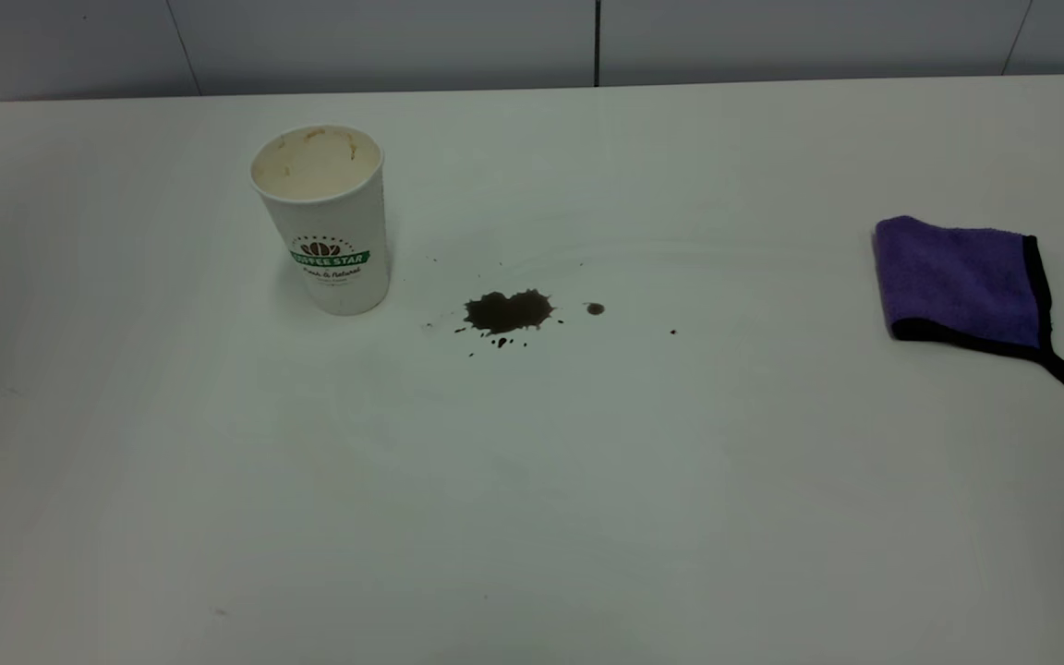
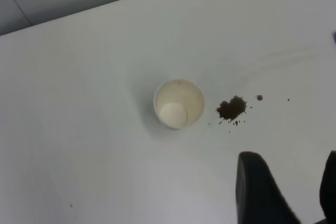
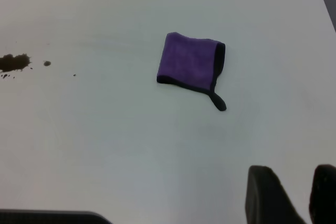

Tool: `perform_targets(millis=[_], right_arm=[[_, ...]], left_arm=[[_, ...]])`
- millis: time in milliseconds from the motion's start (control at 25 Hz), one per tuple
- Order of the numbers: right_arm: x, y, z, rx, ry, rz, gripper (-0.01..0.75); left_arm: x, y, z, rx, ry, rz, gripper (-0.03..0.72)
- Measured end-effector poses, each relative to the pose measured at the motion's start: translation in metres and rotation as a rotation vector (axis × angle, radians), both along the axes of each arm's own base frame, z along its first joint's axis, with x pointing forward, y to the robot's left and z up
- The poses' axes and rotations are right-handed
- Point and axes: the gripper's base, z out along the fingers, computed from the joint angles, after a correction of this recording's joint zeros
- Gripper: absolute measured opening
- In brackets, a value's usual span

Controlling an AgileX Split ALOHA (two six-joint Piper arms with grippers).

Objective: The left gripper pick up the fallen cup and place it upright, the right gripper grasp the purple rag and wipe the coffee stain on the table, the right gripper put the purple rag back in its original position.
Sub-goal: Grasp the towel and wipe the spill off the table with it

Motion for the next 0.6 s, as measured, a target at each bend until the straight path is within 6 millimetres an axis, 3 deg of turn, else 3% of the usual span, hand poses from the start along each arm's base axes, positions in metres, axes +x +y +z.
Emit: perform_targets(millis=[200, 280, 320, 400, 600], right_arm=[[0.0, 0.0, 0.0, 0.0, 0.0, 0.0, 0.24], [0.0, 0.0, 0.0, 0.0, 0.0, 0.0, 0.24], [0.0, 0.0, 0.0, 0.0, 0.0, 0.0, 0.24], [0.0, 0.0, 0.0, 0.0, 0.0, 0.0, 0.24], [0.0, 0.0, 0.0, 0.0, 0.0, 0.0, 0.24]], left_arm=[[-0.095, 0.014, -0.001, -0.03, -0.063, 0.029, 0.266], [-0.139, 0.021, -0.01, -0.041, -0.105, 0.036, 0.249], [-0.153, 0.024, -0.021, -0.044, -0.097, 0.045, 0.241], [-0.177, 0.029, -0.043, -0.045, -0.087, 0.072, 0.238], [-0.191, 0.035, -0.098, 0.005, 0.019, 0.104, 0.239]])
